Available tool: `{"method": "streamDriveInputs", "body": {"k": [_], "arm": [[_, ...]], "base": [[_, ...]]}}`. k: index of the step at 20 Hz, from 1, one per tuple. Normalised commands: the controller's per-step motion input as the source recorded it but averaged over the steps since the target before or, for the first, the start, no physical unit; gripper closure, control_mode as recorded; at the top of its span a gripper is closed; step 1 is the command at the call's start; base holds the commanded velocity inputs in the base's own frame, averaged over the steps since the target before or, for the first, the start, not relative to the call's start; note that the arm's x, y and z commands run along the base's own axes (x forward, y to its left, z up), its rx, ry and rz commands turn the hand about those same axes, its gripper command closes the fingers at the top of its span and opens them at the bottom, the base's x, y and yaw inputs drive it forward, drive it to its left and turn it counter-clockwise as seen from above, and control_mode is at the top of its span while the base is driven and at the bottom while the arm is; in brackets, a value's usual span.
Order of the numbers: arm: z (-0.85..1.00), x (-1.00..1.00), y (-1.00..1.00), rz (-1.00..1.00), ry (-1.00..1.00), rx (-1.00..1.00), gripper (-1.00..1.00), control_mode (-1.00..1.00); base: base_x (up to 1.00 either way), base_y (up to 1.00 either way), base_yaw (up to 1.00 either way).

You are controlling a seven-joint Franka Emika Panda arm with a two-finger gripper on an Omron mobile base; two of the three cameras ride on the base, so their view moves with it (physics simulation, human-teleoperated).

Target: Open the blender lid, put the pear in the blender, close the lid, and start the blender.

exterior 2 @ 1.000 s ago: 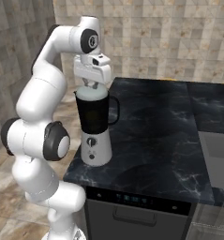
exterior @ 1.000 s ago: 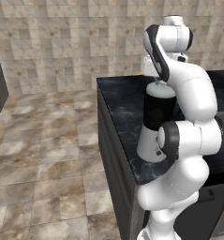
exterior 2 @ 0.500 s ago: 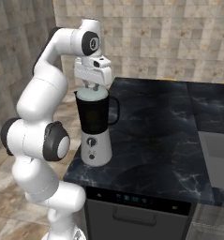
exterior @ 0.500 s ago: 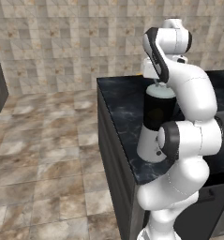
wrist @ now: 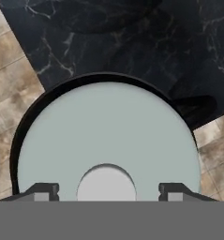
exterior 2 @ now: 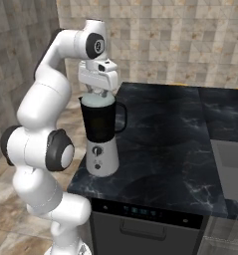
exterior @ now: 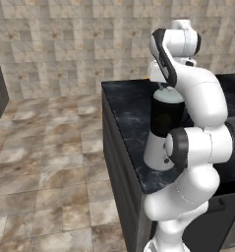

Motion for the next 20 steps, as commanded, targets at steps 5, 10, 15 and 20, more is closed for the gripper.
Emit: {"method": "streamDriveInputs", "body": {"k": [5, 10, 15, 20], "arm": [[0.02, -0.15, 0.0, 0.02, -0.02, 0.0, -1.0, -1.0], [0.26, -0.66, 0.0, 0.03, -0.18, 0.0, -1.0, -1.0], [0.36, -0.95, 0.0, 0.04, -0.28, 0.0, -1.0, -1.0], [-0.13, -0.97, -0.01, 0.02, -0.14, 0.02, -1.0, -1.0]], "base": [[0.0, 0.0, 0.0], [0.0, 0.0, 0.0], [0.0, 0.0, 0.0], [0.0, 0.0, 0.0]]}}
